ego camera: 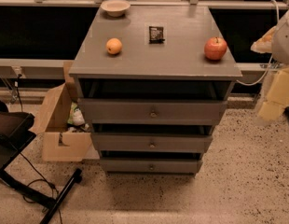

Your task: Open middle drawer

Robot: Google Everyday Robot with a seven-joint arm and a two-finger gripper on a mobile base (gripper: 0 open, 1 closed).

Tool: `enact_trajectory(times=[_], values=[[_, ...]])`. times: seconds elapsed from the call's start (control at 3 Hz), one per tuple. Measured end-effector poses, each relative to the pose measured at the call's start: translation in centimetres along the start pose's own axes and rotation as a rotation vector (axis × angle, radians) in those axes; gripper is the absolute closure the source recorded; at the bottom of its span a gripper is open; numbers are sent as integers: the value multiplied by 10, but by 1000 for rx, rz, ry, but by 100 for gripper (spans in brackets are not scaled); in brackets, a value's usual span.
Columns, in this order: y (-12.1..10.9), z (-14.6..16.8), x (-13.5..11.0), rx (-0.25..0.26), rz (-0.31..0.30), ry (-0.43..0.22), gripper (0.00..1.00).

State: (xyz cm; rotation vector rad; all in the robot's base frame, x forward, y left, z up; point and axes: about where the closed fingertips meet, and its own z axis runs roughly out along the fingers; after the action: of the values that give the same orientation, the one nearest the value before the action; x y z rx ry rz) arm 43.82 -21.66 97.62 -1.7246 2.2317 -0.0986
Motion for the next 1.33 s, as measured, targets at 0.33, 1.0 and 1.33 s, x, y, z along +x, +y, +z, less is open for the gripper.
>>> enact_trajectory(times=[0.33, 1.0, 1.33], values=[[2, 10, -1, 8, 1, 1, 0], [10, 127, 9, 98, -37, 136, 0], [13, 203, 17, 114, -93, 164, 0]])
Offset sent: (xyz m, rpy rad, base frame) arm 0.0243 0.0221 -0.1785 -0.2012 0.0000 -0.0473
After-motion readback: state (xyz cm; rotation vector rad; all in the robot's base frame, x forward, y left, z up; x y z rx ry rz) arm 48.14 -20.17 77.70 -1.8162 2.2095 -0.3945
